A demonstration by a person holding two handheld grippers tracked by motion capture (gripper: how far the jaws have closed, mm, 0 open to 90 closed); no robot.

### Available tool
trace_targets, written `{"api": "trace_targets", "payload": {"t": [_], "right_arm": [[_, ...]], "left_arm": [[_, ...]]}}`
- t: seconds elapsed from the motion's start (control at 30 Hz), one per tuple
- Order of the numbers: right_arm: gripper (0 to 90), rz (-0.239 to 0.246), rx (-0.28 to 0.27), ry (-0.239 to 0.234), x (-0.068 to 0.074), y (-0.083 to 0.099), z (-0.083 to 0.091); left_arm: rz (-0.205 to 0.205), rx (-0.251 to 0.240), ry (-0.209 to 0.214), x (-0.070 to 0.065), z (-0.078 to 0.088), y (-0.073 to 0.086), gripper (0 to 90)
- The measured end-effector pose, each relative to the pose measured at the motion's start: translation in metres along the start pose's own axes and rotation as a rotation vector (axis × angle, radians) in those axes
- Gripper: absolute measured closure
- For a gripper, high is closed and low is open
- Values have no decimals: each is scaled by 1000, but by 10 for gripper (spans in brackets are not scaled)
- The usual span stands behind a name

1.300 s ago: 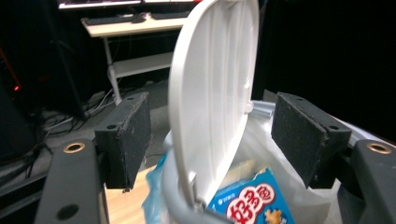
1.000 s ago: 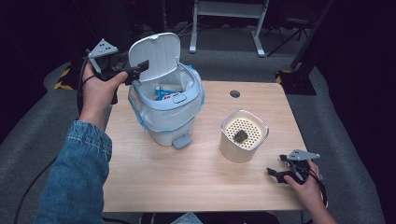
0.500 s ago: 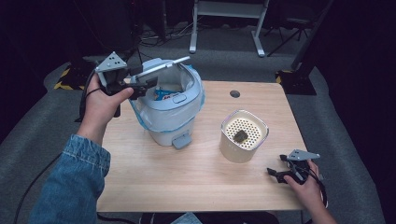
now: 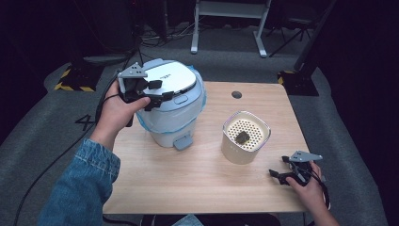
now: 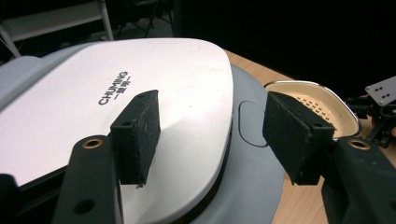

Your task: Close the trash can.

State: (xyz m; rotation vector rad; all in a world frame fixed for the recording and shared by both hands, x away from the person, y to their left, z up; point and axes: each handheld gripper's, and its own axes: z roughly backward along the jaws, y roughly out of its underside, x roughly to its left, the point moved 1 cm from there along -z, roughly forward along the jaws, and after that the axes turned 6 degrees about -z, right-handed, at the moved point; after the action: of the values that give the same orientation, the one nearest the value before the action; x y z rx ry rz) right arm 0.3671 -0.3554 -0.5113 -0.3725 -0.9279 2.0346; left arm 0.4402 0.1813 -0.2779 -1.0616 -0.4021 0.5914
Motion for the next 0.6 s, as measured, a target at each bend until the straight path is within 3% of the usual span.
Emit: {"api": "trace_targets", "payload": {"t": [0.23,0.37,0.53,0.6], "right_arm": [[125,0,0,0,0,0,0],[125,0,0,0,0,0,0],[125,0,0,0,0,0,0],[125,0,0,0,0,0,0]], "left_arm": [[-21,19,7,-3,-12,-2,382],[8,6,37,-8,-19,-4,388],[21,13,71,-10,-25,-8,453],[0,25,52,-11,-27,-10,488]]}}
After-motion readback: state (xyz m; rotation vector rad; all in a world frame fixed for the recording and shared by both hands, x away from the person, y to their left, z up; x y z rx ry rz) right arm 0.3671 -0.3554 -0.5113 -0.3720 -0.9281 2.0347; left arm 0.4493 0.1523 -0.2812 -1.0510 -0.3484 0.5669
